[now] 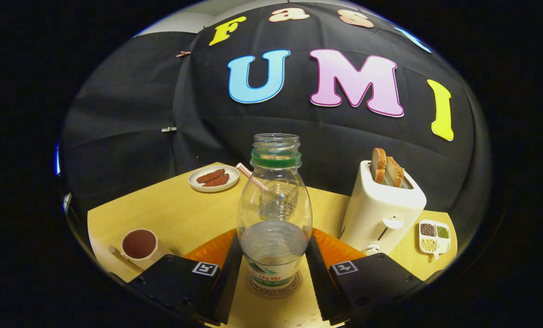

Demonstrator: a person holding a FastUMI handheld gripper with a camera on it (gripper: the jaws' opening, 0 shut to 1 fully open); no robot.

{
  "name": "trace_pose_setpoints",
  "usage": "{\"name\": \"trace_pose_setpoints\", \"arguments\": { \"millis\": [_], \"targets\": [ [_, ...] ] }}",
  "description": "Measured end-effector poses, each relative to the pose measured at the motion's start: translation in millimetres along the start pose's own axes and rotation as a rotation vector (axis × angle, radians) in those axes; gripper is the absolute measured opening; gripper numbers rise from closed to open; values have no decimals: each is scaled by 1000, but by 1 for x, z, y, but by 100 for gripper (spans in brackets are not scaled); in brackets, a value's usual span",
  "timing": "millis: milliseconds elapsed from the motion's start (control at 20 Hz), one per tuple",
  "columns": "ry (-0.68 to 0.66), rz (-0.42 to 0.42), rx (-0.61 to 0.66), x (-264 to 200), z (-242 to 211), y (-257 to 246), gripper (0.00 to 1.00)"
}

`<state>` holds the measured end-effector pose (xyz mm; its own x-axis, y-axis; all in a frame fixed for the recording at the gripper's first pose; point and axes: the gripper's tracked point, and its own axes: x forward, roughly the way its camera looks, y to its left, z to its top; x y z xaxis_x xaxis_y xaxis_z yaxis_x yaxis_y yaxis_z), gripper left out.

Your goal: Take the bottle from table, then pour the juice into the cup, finally place the bottle on the coaster

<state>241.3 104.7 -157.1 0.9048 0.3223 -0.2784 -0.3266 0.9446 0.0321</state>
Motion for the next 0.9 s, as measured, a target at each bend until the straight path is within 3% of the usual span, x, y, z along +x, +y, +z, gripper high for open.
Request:
{"name": "trace_pose_setpoints", "arguments": {
  "millis": [650, 700, 800, 900],
  "targets": [
    [18, 9, 41, 3, -11, -2, 79],
    [21, 17, 52, 3, -11, -1, 89],
    [15, 4, 58, 1, -9, -5, 100],
    [9, -9, 64, -8, -1, -9, 99]
  ]
}}
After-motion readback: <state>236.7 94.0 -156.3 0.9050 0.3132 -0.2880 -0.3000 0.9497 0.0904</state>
